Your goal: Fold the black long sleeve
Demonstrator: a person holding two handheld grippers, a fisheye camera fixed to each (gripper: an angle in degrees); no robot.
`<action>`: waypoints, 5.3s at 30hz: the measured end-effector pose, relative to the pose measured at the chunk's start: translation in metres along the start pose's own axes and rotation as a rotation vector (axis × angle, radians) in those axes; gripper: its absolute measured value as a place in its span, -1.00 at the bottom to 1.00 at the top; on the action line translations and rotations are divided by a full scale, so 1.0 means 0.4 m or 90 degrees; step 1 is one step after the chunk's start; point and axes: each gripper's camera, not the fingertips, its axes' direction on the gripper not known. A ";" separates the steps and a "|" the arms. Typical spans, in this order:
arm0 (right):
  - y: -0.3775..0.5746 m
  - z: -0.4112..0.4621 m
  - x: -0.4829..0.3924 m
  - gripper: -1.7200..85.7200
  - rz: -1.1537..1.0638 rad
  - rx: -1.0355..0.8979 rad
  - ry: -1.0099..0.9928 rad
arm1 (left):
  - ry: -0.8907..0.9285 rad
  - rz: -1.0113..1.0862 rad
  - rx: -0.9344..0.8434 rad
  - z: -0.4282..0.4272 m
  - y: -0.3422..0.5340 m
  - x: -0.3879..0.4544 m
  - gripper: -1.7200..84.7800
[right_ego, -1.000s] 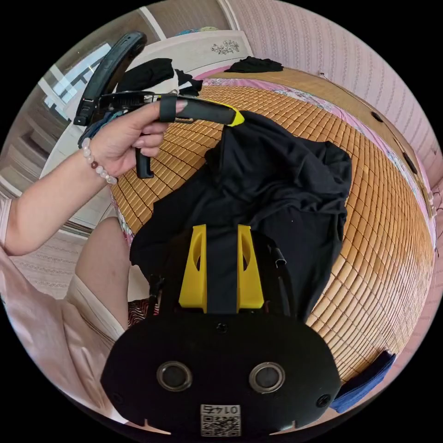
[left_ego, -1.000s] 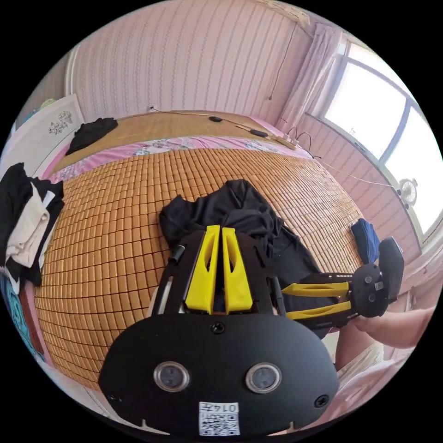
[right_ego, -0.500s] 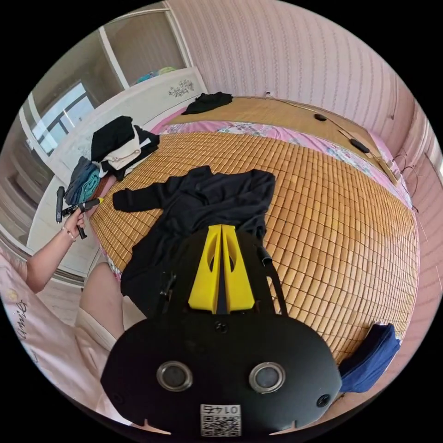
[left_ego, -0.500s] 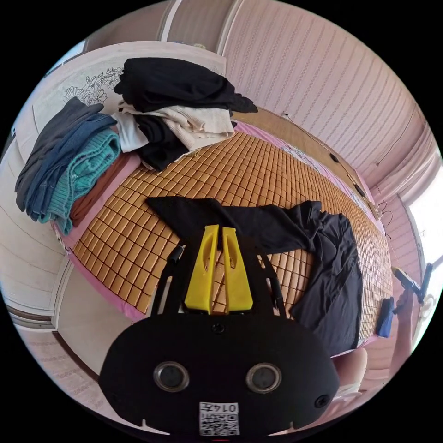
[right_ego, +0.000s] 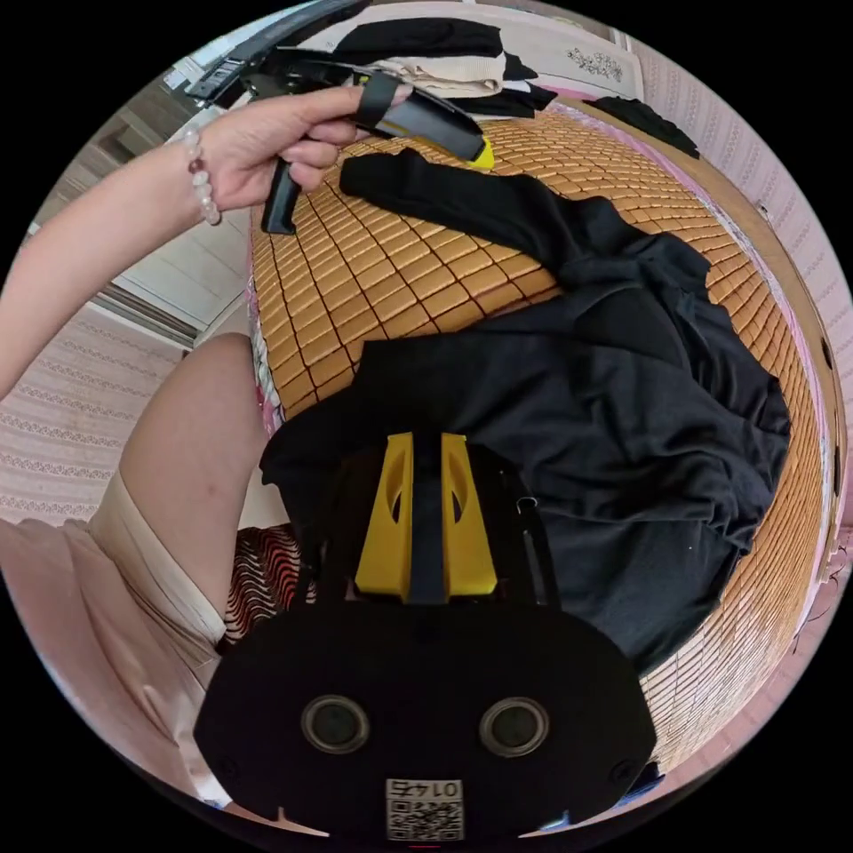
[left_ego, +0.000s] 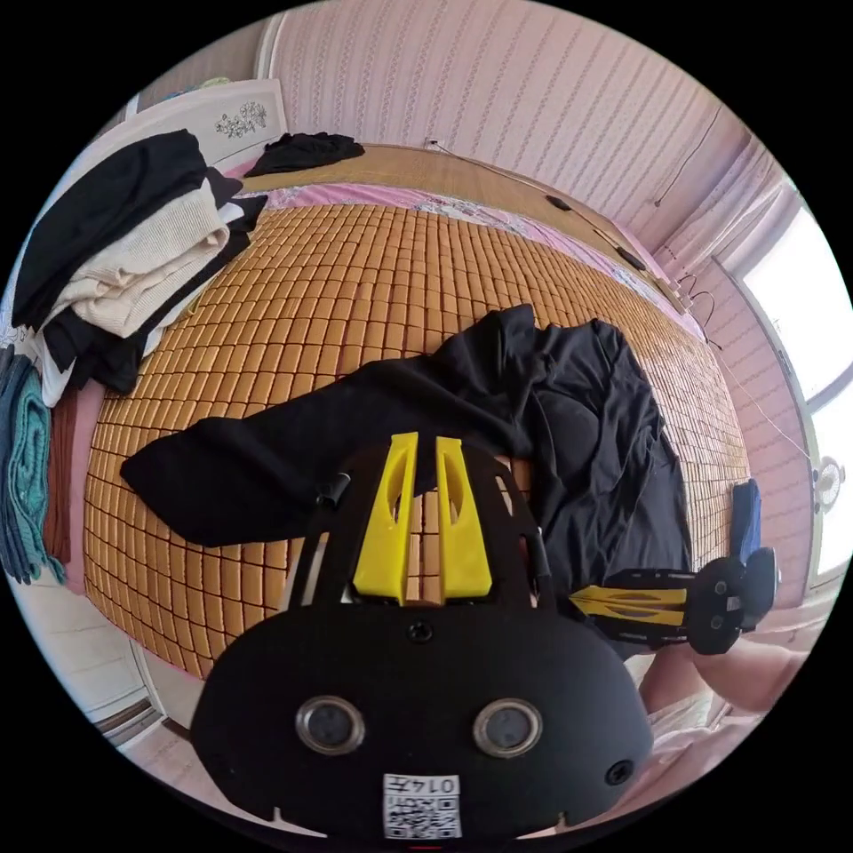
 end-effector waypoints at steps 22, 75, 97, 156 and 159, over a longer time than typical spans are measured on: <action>-0.026 0.005 -0.012 -0.94 -0.024 -0.035 0.083 | -0.018 0.040 -0.028 0.091 0.002 -0.029 -0.98; 0.673 -0.066 0.156 -0.72 0.509 0.081 -0.006 | 0.078 0.208 -0.162 -0.081 0.419 0.195 -0.78; 0.492 -0.007 -0.040 -0.94 0.424 -0.018 0.150 | 0.053 0.120 -0.049 -0.343 0.568 -0.070 -0.89; -0.485 0.113 -0.080 -0.87 0.052 0.178 0.021 | -0.082 0.073 0.047 -0.231 0.403 -0.330 -0.92; -0.194 0.054 -0.024 -0.86 0.116 0.146 0.064 | -0.068 0.142 0.050 -0.222 0.433 -0.183 -0.89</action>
